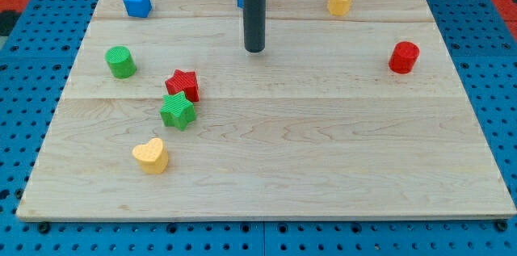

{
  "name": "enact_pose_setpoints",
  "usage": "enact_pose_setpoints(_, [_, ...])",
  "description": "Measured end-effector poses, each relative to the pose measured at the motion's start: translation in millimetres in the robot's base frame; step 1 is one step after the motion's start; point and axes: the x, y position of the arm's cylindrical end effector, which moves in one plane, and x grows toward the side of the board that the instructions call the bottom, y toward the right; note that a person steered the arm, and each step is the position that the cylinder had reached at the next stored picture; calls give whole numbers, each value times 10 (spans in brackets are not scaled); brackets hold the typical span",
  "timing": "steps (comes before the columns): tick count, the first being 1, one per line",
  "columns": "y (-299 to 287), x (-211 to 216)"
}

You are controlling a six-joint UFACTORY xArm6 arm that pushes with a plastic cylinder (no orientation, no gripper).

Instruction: Push the red star towards the bottom left corner of the board

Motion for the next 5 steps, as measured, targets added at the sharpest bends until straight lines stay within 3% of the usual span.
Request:
enact_pose_setpoints(3, [-58,46])
enact_pose_setpoints(5, [-330,442])
